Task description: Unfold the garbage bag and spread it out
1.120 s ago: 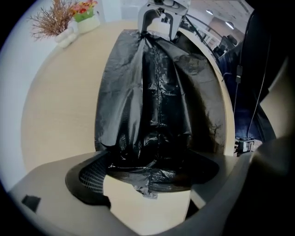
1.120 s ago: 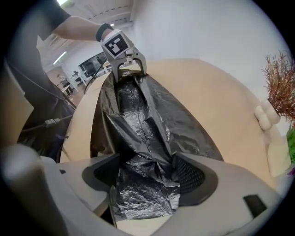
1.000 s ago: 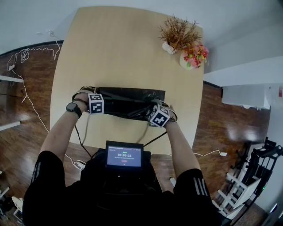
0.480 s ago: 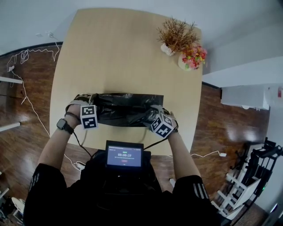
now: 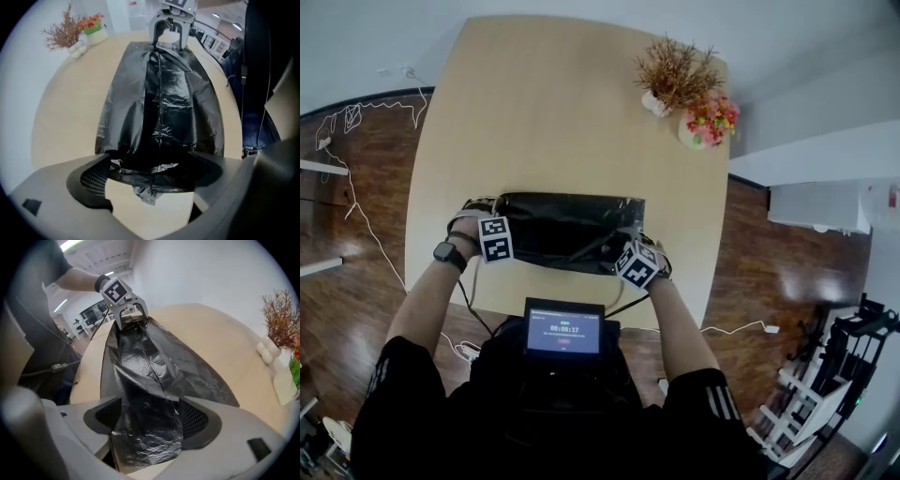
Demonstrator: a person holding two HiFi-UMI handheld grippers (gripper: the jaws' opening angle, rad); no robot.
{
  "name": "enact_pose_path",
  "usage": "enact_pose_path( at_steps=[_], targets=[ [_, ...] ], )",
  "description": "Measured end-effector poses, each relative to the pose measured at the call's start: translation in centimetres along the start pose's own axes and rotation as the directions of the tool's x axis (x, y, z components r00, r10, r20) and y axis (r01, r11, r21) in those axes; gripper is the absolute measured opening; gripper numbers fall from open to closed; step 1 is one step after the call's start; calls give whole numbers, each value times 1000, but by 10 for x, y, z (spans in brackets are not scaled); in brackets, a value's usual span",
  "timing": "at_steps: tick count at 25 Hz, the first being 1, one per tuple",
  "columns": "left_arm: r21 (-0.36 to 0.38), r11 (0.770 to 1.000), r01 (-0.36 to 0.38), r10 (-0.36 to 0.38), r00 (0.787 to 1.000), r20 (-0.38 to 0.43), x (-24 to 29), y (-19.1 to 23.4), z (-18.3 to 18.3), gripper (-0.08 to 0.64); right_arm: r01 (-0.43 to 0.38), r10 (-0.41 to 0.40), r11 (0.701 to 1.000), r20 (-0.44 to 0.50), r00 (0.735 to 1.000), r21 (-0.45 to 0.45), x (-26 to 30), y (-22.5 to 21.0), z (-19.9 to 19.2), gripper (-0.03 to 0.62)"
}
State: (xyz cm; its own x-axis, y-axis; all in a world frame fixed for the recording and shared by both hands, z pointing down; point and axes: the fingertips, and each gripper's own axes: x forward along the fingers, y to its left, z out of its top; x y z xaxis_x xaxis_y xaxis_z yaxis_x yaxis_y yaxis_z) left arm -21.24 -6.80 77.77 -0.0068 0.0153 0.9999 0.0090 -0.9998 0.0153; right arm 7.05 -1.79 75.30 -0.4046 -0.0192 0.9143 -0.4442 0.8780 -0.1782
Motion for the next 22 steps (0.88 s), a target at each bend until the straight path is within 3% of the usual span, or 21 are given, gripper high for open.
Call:
enact_pose_path(
  at_steps=[6,12,17,20,22],
  targets=[
    [-10,998,54,-55,998,-16,5,-3,-3,518,20,-21,1000,-16,1000,-11,5,-2,-4,410],
    [5,1000,-13,13,999,40,-13,3,7,518,63,-57,997,102,993,-53,-14,8,35,410],
    [8,998,-58,57,995,84,-30,3,19,518,34,-11,989,158,987,-141,-3,34,79,410],
    [-40,997,-66,71,986,149,-48,4,29,518,25,5,981,154,988,-195,5,45,96,410],
    [-108,992,-70,95,966,242,-73,7,42,518,42,-2,973,173,985,-227,5,50,106,410]
  ],
)
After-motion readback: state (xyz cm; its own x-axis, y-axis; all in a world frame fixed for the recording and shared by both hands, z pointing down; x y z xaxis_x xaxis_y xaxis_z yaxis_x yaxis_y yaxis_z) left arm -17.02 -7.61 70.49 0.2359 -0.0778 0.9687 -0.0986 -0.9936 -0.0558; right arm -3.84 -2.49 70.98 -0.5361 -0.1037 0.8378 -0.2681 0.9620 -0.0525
